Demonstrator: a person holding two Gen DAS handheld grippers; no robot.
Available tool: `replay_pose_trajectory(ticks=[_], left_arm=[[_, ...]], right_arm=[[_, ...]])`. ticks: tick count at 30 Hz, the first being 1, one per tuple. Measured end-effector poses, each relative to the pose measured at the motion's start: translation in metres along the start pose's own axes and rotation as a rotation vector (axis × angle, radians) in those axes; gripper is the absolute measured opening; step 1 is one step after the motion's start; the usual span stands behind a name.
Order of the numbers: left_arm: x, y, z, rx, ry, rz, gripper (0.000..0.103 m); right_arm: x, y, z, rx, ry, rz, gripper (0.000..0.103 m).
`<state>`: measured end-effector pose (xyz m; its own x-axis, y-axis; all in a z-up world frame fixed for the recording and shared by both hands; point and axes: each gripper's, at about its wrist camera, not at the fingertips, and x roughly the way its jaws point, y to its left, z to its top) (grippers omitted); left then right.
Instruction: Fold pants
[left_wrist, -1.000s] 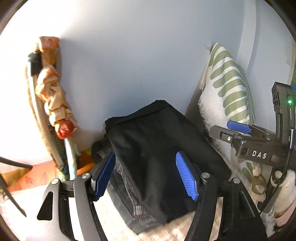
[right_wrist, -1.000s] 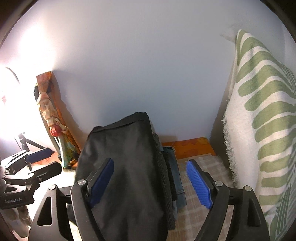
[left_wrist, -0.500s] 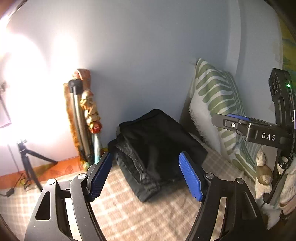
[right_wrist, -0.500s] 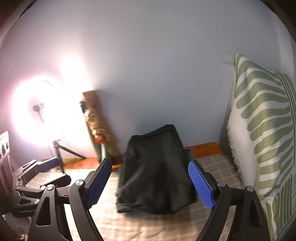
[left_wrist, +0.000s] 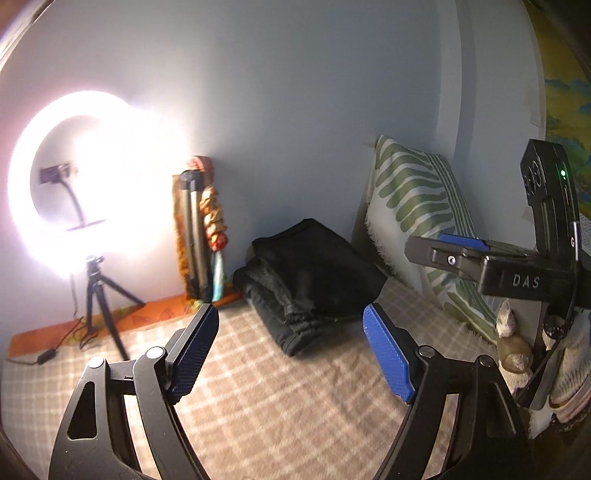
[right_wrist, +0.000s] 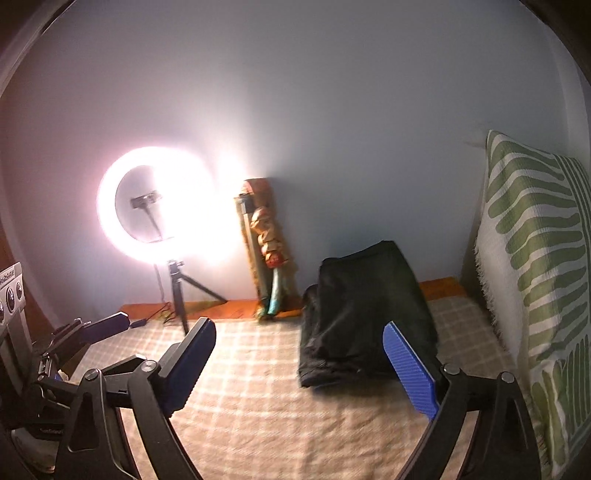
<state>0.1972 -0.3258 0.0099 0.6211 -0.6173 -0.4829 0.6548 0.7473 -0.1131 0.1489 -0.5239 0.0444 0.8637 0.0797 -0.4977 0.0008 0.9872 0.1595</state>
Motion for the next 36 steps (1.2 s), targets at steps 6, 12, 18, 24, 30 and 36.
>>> replay_pose_trajectory(ticks=[6,12,18,24,30,36], left_arm=[[-0.023,0.01,-0.036,-0.008,0.037,0.047,0.081],[-0.047,0.023,-0.067,-0.03,0.021,0.12,0.081],[-0.053,0.029,-0.089,-0.016,0.071,0.134,0.081],[-0.053,0.033,-0.105,-0.019,0.109,0.133,0.081],[-0.059,0.037,-0.115,-0.012,0.102,0.155,0.081],[-0.062,0.037,-0.121,-0.003,0.106,0.162,0.082]], right_arm=[[-0.013,0.028,-0.032,-0.024,0.002,-0.027,0.103],[-0.014,0.046,-0.069,0.007,0.038,-0.078,0.103],[-0.012,0.063,-0.101,-0.004,0.048,-0.142,0.103],[-0.005,0.068,-0.125,0.029,0.054,-0.173,0.103],[-0.002,0.074,-0.141,0.024,0.036,-0.217,0.103],[0.0,0.078,-0.147,0.03,0.024,-0.218,0.103]])
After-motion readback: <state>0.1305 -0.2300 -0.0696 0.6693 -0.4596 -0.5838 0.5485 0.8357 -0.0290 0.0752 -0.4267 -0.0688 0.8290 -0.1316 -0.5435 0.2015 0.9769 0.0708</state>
